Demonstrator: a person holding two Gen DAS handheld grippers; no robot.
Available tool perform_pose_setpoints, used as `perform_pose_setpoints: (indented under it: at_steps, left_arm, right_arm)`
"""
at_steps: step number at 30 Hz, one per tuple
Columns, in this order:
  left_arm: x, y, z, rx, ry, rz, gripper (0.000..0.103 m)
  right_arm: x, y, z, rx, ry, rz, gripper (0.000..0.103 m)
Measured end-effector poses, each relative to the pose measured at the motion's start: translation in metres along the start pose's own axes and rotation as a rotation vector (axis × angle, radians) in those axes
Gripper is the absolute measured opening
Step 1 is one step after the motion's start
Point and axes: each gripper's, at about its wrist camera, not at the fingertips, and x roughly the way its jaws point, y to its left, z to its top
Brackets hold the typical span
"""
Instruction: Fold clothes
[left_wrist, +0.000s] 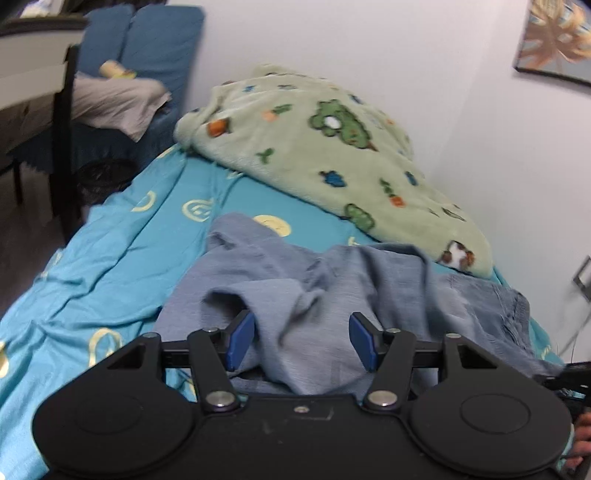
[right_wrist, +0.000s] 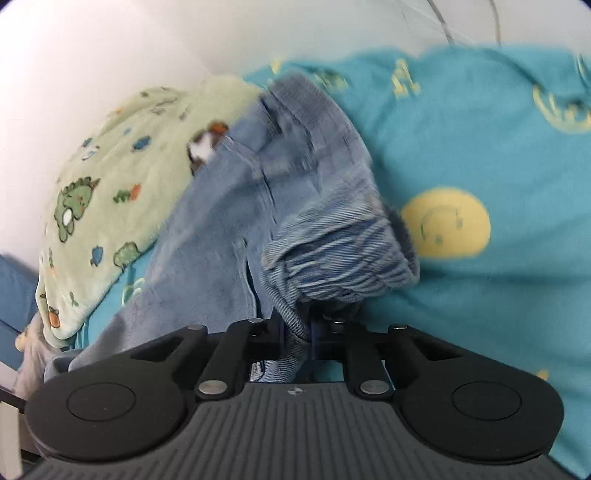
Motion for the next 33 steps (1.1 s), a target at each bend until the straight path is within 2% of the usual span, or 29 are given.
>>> perform_pose_setpoints:
  at_steps: [3, 6, 9, 12, 13, 15, 16, 17, 19, 21, 24, 26, 27, 29, 32, 33]
  left_arm:
    - [-0.006, 0.004, 0.003, -0.018, -0.01, -0.004, 0.054]
    - [-0.016, 0.001, 0.004, 0.002, -0.048, 0.011, 0.054]
    - [-0.022, 0.0, 0.005, -0.007, -0.056, 0.01, 0.054]
    - [-0.026, -0.002, 0.003, 0.005, -0.05, 0.018, 0.054]
    - [-0.028, -0.002, 0.002, 0.009, -0.046, 0.018, 0.054]
    - [-0.031, -0.003, 0.0, 0.016, -0.038, 0.018, 0.054]
    - [-0.033, -0.003, -0.001, 0.017, -0.035, 0.02, 0.054]
    - [-0.036, -0.004, -0.002, 0.019, -0.032, 0.023, 0.054]
    - [-0.04, -0.005, -0.004, 0.023, -0.029, 0.029, 0.054]
    - [-0.043, -0.006, -0.006, 0.029, -0.027, 0.037, 0.055]
    - [-0.046, -0.008, -0.005, 0.034, -0.03, 0.047, 0.057]
    - [-0.046, -0.006, -0.003, 0.023, -0.037, 0.049, 0.058]
    - [-0.046, -0.005, -0.002, 0.015, -0.04, 0.051, 0.057]
    - [-0.045, -0.001, 0.0, -0.003, -0.045, 0.057, 0.058]
    - [-0.038, 0.005, 0.004, -0.013, -0.044, 0.08, 0.058]
    - [-0.036, 0.006, 0.005, -0.016, -0.044, 0.087, 0.058]
  right_arm:
    - [-0.028, 0.0, 0.012, -0.012, -0.134, -0.001, 0.01]
    - [-0.042, -0.016, 0.024, 0.009, -0.216, -0.094, 0.01]
    - [-0.034, -0.047, 0.029, 0.097, -0.177, -0.245, 0.01]
    - [-0.011, -0.076, 0.021, 0.228, -0.04, -0.289, 0.01]
    - [-0.011, -0.075, 0.019, 0.222, -0.034, -0.294, 0.011]
    - [-0.015, -0.069, 0.02, 0.192, -0.037, -0.301, 0.017]
    - [-0.02, -0.065, 0.019, 0.174, -0.04, -0.295, 0.024]
    - [-0.027, -0.06, 0.016, 0.15, -0.052, -0.289, 0.037]
    - [-0.042, -0.05, 0.009, 0.094, -0.09, -0.281, 0.052]
    - [-0.06, -0.036, 0.002, 0.014, -0.152, -0.285, 0.056]
    - [-0.075, -0.015, -0.002, -0.099, -0.245, -0.212, 0.062]
    - [-0.075, 0.005, -0.003, -0.207, -0.275, -0.126, 0.07]
    - [-0.071, 0.016, -0.003, -0.267, -0.271, -0.066, 0.071]
    - [-0.054, 0.042, -0.007, -0.369, -0.209, 0.084, 0.071]
    - [-0.014, 0.077, -0.016, -0.482, -0.067, 0.3, 0.071]
    - [-0.001, 0.088, -0.018, -0.518, -0.033, 0.348, 0.072]
